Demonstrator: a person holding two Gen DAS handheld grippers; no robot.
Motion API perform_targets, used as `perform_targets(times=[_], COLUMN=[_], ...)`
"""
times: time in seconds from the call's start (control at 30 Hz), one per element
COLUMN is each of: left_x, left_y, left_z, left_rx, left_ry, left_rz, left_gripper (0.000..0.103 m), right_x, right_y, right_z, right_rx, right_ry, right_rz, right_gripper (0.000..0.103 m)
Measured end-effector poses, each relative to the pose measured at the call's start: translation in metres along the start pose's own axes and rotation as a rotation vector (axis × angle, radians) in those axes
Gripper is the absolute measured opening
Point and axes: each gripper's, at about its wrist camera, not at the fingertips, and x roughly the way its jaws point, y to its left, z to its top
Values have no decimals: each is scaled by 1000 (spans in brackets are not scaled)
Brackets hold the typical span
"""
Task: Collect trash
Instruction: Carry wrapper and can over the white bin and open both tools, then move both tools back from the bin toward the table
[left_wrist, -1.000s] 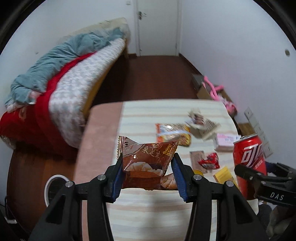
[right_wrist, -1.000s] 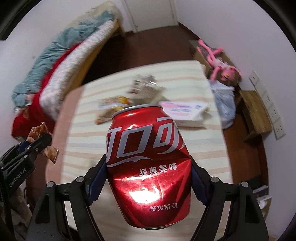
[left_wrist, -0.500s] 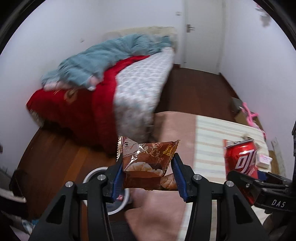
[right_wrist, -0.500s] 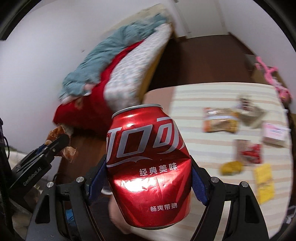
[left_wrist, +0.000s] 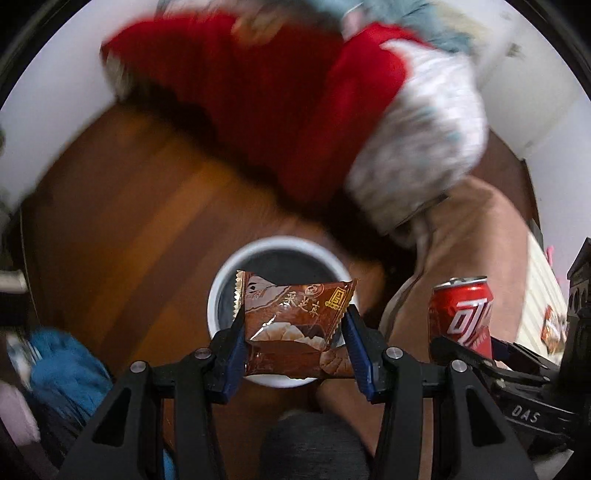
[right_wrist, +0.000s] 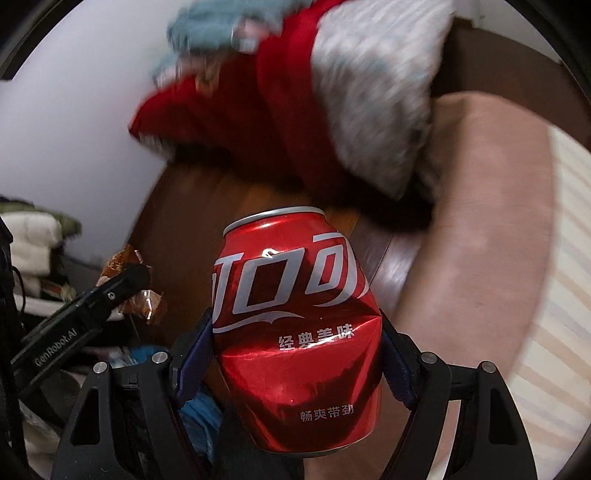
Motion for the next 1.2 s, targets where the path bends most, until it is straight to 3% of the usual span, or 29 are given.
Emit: perform_targets(times=[0.17, 0.27, 0.33, 0.37, 0.43, 0.5, 0.53, 0.57, 0.73, 1.03, 1.2], left_x=[54, 79, 85, 87, 85, 79, 76, 71, 45, 26, 25], left_y=[38, 52, 56, 60, 68, 73, 77, 78, 73, 57, 43], left_z=[-1, -2, -2, -5, -7, -11, -12, -15, -26, -46, -51], left_rx=[-115, -153, -177, -197, -212, -211, -211, -209, -165, -113, -77], left_ry=[132, 181, 194, 198, 191, 161, 151, 127, 21, -6, -2], left_rz=[-93, -93, -95, -83, -63, 3, 18, 51, 249, 267, 268], left_gripper=[48, 74, 98, 100, 100, 101, 101, 101, 101, 101, 101], right_x=[86, 129, 152, 158, 177, 190, 194, 196, 190, 145, 126], right_y=[15, 16, 17, 15, 12, 9, 4, 1, -5, 10, 12], right_z=[21, 29, 36, 37, 42, 45, 49, 50, 50, 17, -2], right_rx=[-42, -45, -48, -44, -37, -18, -8, 2, -9, -148, -196], right_ry=[144, 213, 244, 251, 277, 306, 309, 305, 264, 206, 205], right_rz=[-37, -58, -63, -62, -62, -50, -45, -38, -70, -233, -267], right_gripper=[81, 81, 82, 82, 82, 85, 98, 103, 103, 103, 103])
